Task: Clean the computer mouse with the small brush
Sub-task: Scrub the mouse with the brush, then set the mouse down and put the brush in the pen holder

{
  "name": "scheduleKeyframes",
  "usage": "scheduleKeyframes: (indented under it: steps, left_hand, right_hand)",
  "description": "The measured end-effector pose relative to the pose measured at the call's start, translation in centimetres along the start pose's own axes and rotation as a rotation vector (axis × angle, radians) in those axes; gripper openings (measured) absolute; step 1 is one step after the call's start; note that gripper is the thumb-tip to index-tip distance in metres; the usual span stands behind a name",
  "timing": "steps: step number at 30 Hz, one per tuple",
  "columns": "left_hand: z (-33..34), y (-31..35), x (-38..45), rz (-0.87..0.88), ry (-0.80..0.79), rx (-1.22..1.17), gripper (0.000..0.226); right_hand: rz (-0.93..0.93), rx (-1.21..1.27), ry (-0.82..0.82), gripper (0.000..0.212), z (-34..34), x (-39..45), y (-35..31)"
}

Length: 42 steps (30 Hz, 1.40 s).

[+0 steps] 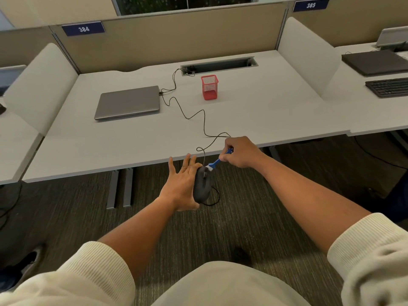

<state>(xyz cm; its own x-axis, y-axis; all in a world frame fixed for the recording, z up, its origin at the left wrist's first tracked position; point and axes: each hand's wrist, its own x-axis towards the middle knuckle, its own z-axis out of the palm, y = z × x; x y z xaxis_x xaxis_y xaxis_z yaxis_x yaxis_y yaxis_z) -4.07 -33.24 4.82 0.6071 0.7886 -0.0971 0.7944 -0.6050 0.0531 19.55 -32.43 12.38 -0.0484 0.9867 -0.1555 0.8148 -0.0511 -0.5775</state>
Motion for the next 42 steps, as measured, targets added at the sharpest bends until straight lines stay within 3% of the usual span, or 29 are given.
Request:
scheduleKeyframes:
  steps: [3, 10, 16, 23, 28, 35, 42]
  left_hand:
    - [0.0, -0.1, 0.3, -0.050, 0.008, -0.049, 0.126]
    - [-0.7, -0.1, 2.0, -0.160, 0.048, -0.152, 0.130]
    - [-1.2, 0.2, 3.6, -0.191, 0.081, -0.200, 0.126]
    - [-2.0, -0.4, 6.6, -0.268, 0.168, -0.255, 0.126]
    - [-3.5, -0.8, 8.8, -0.346, 0.261, -0.310, 0.128]
    - [-4.6, -0.6, 10.5, -0.388, 0.316, -0.332, 0.125]
    - [-4.8, -2.3, 12.7, -0.408, 0.334, -0.403, 0.122]
  right_hand:
    - [0.001, -0.118, -0.146, 0.012, -0.3, 0.1, 0.8]
    - [-0.041, 0.153, -0.164, 0.024, -1.0, 0.7, 1.9]
    - [-0.016, 0.209, 0.190, 0.016, -1.7, 3.5, 2.6]
    - [0.159, 0.978, 0.185, 0.017, -5.1, 5.7, 3.1]
    - [0.224, 1.291, 0.108, 0.015, -7.1, 7.1, 3.4]
    - [0.284, 1.162, 0.025, 0.011, -8.3, 9.5, 4.5]
    - [0.311, 0.977, 0.112, 0.020, -8.4, 12.3, 5.2]
